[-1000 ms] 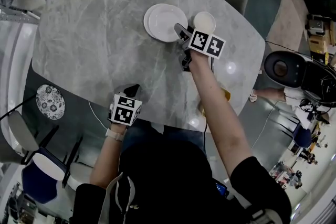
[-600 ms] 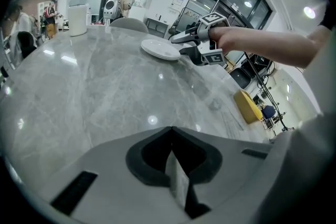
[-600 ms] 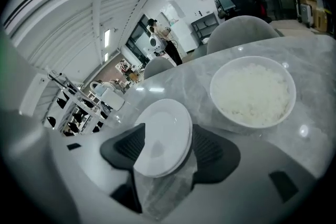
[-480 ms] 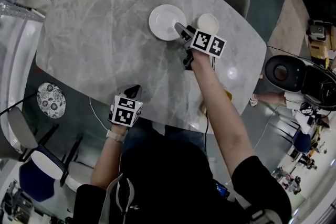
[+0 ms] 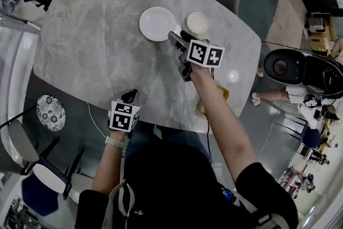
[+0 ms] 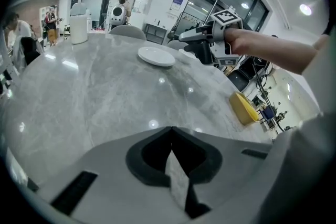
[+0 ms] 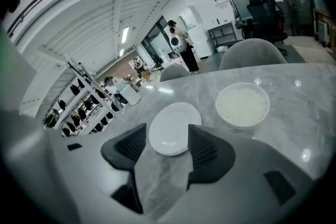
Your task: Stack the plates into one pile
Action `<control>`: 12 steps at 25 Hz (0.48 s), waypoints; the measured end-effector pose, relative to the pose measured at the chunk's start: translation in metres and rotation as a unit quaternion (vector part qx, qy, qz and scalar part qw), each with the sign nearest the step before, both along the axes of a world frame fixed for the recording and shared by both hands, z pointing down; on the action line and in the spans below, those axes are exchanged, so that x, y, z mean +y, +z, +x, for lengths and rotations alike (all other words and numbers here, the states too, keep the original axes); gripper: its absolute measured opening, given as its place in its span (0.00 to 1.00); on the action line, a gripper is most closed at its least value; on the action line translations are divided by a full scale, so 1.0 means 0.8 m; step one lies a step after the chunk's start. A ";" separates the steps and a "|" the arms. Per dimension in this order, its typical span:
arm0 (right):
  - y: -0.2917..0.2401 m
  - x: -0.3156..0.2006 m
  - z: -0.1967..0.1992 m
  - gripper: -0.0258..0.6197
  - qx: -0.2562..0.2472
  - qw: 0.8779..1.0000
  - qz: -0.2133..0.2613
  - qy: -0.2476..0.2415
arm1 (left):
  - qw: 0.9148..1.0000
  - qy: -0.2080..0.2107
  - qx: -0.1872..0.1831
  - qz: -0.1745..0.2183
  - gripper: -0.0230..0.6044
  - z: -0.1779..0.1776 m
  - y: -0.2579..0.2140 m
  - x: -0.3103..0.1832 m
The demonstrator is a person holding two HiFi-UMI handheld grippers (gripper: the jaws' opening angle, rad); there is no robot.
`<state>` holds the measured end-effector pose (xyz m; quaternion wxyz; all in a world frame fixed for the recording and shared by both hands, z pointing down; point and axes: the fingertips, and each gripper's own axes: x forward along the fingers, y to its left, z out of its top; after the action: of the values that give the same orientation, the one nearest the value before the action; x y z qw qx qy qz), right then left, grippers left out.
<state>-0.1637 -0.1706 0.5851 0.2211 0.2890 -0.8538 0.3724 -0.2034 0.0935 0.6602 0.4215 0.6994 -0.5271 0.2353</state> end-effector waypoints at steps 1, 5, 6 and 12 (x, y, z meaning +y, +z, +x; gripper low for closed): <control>-0.007 0.006 0.006 0.43 0.002 1.000 0.009 -0.008 | 1.000 -0.001 0.001 0.003 0.05 0.004 -0.005 -0.002; -0.037 0.033 0.027 0.26 -0.001 0.998 0.048 -0.033 | 1.000 -0.005 0.001 0.026 0.05 0.018 -0.032 -0.015; -0.044 0.041 0.032 0.24 0.001 0.998 0.059 -0.039 | 0.999 -0.005 -0.002 0.035 0.05 0.022 -0.041 -0.018; -0.098 0.090 0.076 0.11 0.010 0.991 0.121 -0.064 | 0.995 -0.015 -0.008 0.100 0.05 0.054 -0.112 -0.040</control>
<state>-0.1027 -0.0985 0.5064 0.2162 0.2624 -0.9069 0.2489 -0.1602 0.0618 0.5707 0.3484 0.7285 -0.5616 0.1807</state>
